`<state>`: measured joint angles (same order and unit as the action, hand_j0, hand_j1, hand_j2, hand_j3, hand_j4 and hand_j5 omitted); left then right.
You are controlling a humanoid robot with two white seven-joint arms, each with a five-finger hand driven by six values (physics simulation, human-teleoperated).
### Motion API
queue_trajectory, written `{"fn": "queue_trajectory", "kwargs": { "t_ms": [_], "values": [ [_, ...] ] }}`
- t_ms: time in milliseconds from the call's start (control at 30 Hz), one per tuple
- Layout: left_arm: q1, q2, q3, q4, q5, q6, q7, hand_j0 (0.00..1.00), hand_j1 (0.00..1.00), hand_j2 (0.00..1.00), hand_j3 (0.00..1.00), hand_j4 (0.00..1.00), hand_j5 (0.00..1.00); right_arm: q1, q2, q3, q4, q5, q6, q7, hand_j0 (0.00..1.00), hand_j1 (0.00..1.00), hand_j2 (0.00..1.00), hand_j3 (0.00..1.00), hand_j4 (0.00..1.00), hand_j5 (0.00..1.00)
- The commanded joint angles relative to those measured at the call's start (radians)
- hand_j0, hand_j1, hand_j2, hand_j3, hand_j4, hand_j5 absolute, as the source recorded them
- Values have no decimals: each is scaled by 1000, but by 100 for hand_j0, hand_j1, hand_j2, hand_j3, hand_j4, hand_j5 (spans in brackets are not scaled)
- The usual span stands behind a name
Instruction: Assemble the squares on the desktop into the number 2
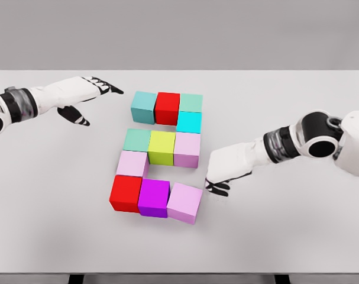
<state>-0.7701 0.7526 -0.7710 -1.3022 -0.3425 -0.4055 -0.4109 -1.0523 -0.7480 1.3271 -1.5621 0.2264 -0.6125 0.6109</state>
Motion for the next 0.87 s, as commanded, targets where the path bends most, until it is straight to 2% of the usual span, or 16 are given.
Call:
{"fn": "queue_trajectory", "kwargs": {
  "t_ms": [0,67,100,133,200,233,267,400,533,567,667,833],
  "values": [
    [0,4,1,-5,10,-22,0,100,100,100,100,100,100,-8,-13,-8,48,-6,2,0,14,14,14,14,14,14],
    [2,4,1,-5,10,-44,0,100,100,100,100,100,100,-35,-53,-80,174,-6,2,0,17,17,17,17,17,17],
    [2,4,1,-5,10,-46,0,100,100,100,100,100,100,-35,-70,-117,241,-6,2,0,22,22,22,22,22,22],
    [3,4,1,-6,10,-53,0,100,100,100,100,100,100,-35,-74,-135,280,-6,2,0,33,33,33,33,33,33],
    [11,8,3,-3,11,-102,3,100,100,100,100,100,100,-32,-88,-172,298,-6,2,0,85,85,85,85,85,85],
    [18,22,3,-3,11,-107,1,100,100,100,100,100,100,-20,-90,-210,301,-9,2,0,100,100,100,100,100,100],
    [18,25,3,-5,23,-108,1,100,100,100,100,100,100,-12,-102,-246,303,-9,2,0,100,100,100,100,100,100],
    [18,42,3,-6,53,-159,1,100,100,100,100,100,100,14,-128,-275,301,-9,2,0,100,100,100,100,100,100],
    [37,45,3,-2,53,-157,1,100,100,100,100,100,100,126,-146,-396,301,-7,2,0,100,100,100,100,100,100],
    [37,45,3,-2,53,-157,1,100,100,100,100,100,100,135,-148,-408,301,-7,2,0,100,100,100,100,100,100],
    [37,45,9,3,54,-157,1,100,100,100,100,100,100,141,-166,-414,301,-7,2,0,100,100,100,100,100,100],
    [40,44,9,3,54,-154,1,100,100,100,100,100,100,147,-157,-419,301,-7,2,0,100,100,100,100,100,100]
  ]
}}
